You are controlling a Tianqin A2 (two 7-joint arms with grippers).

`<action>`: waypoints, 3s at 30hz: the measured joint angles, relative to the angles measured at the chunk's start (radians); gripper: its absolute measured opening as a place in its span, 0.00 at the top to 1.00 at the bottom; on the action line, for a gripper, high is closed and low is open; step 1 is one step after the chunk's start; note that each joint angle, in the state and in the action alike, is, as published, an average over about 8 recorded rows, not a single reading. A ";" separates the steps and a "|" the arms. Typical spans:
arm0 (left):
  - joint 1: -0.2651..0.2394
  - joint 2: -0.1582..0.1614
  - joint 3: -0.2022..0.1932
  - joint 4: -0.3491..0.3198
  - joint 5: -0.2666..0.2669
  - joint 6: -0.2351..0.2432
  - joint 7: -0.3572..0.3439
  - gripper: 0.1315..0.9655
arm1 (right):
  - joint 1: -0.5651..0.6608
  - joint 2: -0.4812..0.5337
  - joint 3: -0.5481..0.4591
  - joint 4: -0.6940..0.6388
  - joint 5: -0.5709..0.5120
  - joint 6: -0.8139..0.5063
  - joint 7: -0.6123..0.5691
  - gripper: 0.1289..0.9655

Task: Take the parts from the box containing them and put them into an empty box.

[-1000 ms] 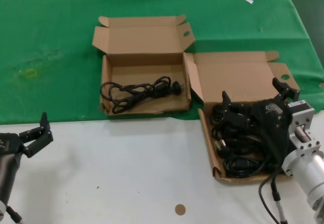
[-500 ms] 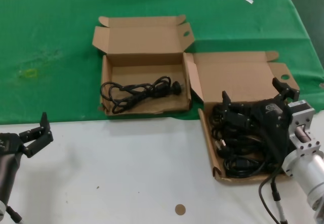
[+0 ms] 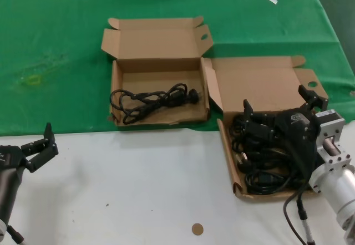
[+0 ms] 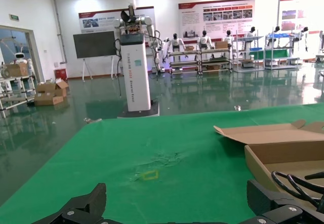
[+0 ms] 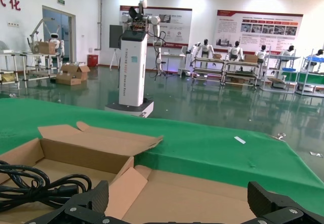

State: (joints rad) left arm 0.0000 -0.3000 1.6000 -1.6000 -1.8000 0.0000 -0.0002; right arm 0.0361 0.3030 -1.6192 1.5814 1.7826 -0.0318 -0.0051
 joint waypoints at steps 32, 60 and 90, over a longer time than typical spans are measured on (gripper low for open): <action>0.000 0.000 0.000 0.000 0.000 0.000 0.000 0.00 | 0.000 0.000 0.000 0.000 0.000 0.000 0.000 0.00; 0.000 0.000 0.000 0.000 0.000 0.000 0.000 0.00 | 0.000 0.000 0.000 0.000 0.000 0.000 0.000 0.00; 0.000 0.000 0.000 0.000 0.000 0.000 0.000 0.00 | 0.000 0.000 0.000 0.000 0.000 0.000 0.000 0.00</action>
State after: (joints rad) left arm 0.0000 -0.3000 1.6000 -1.6000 -1.8000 0.0000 0.0001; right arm 0.0361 0.3030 -1.6192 1.5814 1.7826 -0.0318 -0.0051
